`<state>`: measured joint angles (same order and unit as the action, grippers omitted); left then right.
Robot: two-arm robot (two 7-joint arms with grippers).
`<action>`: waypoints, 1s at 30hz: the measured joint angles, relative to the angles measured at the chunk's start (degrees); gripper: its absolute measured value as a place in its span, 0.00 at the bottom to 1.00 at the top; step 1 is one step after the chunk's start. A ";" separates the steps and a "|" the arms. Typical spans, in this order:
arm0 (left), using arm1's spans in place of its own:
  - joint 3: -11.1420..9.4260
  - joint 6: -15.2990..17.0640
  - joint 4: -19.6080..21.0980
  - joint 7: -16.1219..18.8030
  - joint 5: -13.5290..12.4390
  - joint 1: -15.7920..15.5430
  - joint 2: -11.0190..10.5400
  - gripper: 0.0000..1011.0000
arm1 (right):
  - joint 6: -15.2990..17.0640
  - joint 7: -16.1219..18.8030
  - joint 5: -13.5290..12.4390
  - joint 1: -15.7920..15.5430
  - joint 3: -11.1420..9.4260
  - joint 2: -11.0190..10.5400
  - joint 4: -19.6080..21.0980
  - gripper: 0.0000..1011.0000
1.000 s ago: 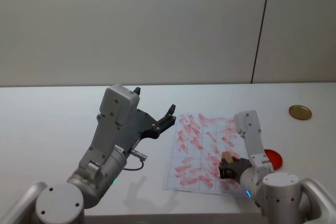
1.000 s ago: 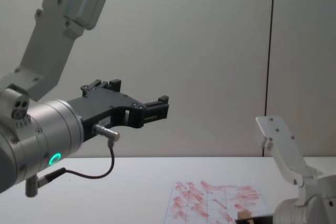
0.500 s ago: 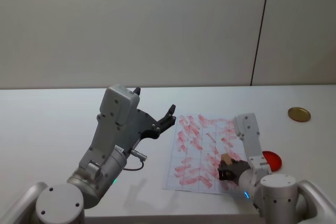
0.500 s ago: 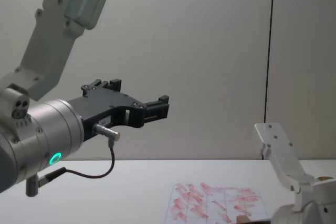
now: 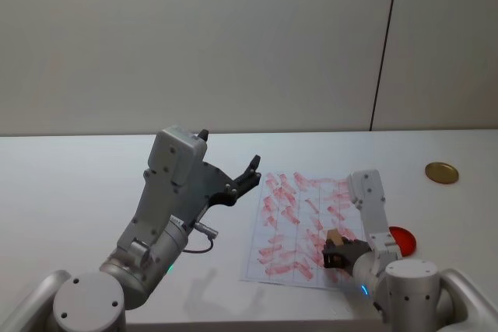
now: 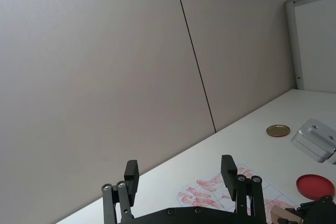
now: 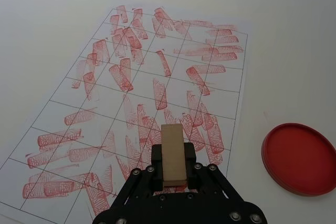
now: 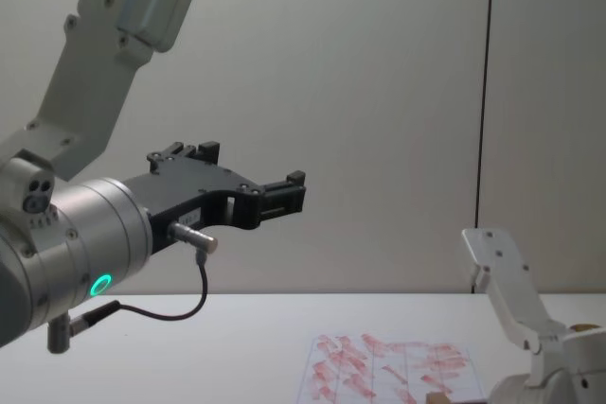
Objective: Use the one hand to pick up the stamp and affix it onto the A4 paper.
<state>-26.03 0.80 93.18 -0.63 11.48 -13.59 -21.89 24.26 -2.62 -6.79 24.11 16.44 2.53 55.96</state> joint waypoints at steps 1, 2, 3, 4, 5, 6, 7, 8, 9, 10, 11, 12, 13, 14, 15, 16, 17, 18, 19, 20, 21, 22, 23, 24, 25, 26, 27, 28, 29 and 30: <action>0.00 0.00 0.00 0.00 0.00 0.00 0.00 0.98 | -0.01 0.00 -0.05 0.00 -0.02 0.03 -0.05 0.21; 0.00 0.00 0.00 0.00 0.00 0.00 0.00 0.98 | 0.00 -0.01 -0.06 0.00 -0.03 0.04 -0.08 0.21; 0.00 0.00 0.00 0.00 0.00 0.00 0.00 0.98 | -0.01 -0.02 -0.07 0.00 -0.03 0.06 -0.10 0.21; 0.00 0.00 0.00 0.00 0.00 0.00 0.00 0.98 | -0.01 -0.04 -0.08 0.00 -0.05 0.09 -0.12 0.21; 0.00 0.00 0.00 0.00 0.00 0.00 0.00 0.98 | -0.01 -0.05 -0.09 0.01 -0.05 0.11 -0.13 0.21; 0.00 0.00 0.00 0.00 0.00 0.00 0.00 0.98 | -0.01 -0.08 -0.09 0.01 -0.05 0.13 -0.13 0.22; 0.00 0.00 0.00 0.00 0.00 0.00 0.00 0.98 | 0.00 -0.09 -0.09 0.01 -0.05 0.15 -0.13 0.21; 0.00 0.00 0.00 0.00 0.00 0.00 0.00 0.98 | 0.02 -0.13 -0.09 0.01 -0.05 0.16 -0.13 0.21; 0.00 0.00 0.00 0.00 0.00 0.00 0.00 0.98 | 0.07 -0.15 -0.09 0.01 -0.05 0.17 -0.13 0.21; 0.00 0.00 0.00 0.00 0.00 0.00 0.00 0.98 | 0.14 -0.17 -0.09 0.01 -0.05 0.19 -0.13 0.21; 0.00 0.00 0.00 0.00 0.00 0.00 0.00 0.98 | 0.47 -0.23 -0.07 0.03 -0.05 0.22 -0.09 0.21; 0.00 0.00 0.00 0.00 0.00 0.00 0.00 0.98 | 0.54 -0.25 -0.06 0.04 -0.06 0.25 -0.04 0.21; 0.00 0.00 0.00 0.00 0.00 0.00 0.00 0.98 | 0.90 -0.33 -0.03 0.07 -0.06 0.28 0.07 0.21; 0.00 0.00 0.00 0.00 0.00 0.00 0.00 0.98 | 1.04 -0.35 -0.01 0.08 -0.06 0.31 0.17 0.21; 0.00 0.00 0.00 0.00 0.00 0.00 0.00 0.98 | 1.20 -0.37 0.00 0.09 -0.06 0.31 0.21 0.21; 0.00 0.00 0.00 0.00 0.00 0.00 0.00 0.98 | 1.37 -0.39 0.01 0.12 -0.06 0.33 0.29 0.21; 0.00 0.00 0.00 0.00 0.00 0.00 0.00 0.98 | 1.57 -0.41 0.02 0.14 -0.06 0.35 0.37 0.21; 0.00 0.00 0.00 0.00 0.00 0.00 0.00 0.98 | 1.90 -0.45 0.02 0.18 -0.05 0.38 0.50 0.21; 0.00 0.00 0.00 0.00 0.00 0.00 0.00 0.98 | 2.07 -0.46 0.03 0.18 -0.06 0.39 0.53 0.21; 0.00 0.00 0.00 0.00 0.00 0.00 0.00 0.98 | 2.24 -0.49 0.02 0.21 -0.07 0.42 0.61 0.21; 0.00 0.00 0.00 0.00 0.00 0.00 0.00 0.98 | 2.64 -0.55 0.00 0.22 -0.10 0.45 0.70 0.21; 0.00 0.00 0.00 0.00 0.00 0.00 0.00 0.98 | 2.79 -0.56 -0.02 0.23 -0.13 0.47 0.78 0.21; 0.00 0.00 0.00 0.00 0.00 0.00 0.00 0.98 | 2.93 -0.59 -0.05 0.24 -0.15 0.48 0.82 0.21; 0.00 0.00 0.00 0.00 0.00 0.00 0.00 0.98 | 3.20 -0.63 -0.14 0.25 -0.20 0.51 0.94 0.21; 0.00 0.00 0.00 0.00 0.00 0.00 0.00 0.98 | 3.25 -0.65 -0.18 0.25 -0.22 0.51 0.99 0.21; 0.00 0.00 0.00 0.00 0.00 0.00 0.00 0.98 | 3.39 -0.66 -0.25 0.26 -0.25 0.52 1.08 0.21; 0.00 0.00 0.00 0.00 0.00 0.00 0.00 0.98 | 3.56 -0.68 -0.35 0.26 -0.30 0.53 1.21 0.21; 0.00 0.00 0.00 0.00 0.00 0.00 0.00 0.98 | 3.56 -0.68 -0.35 0.26 -0.30 0.53 1.21 0.21; 0.00 0.00 0.00 0.00 0.00 0.00 0.00 0.98 | 3.69 -0.70 -0.50 0.25 -0.36 0.53 1.36 0.21; 0.00 0.00 0.00 0.00 0.00 0.00 0.00 0.98 | 3.83 -0.71 -0.59 0.23 -0.42 0.53 1.59 0.21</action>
<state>-26.03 0.79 93.18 -0.63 11.48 -13.58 -21.89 28.09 -3.33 -7.38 24.33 16.02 3.06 57.55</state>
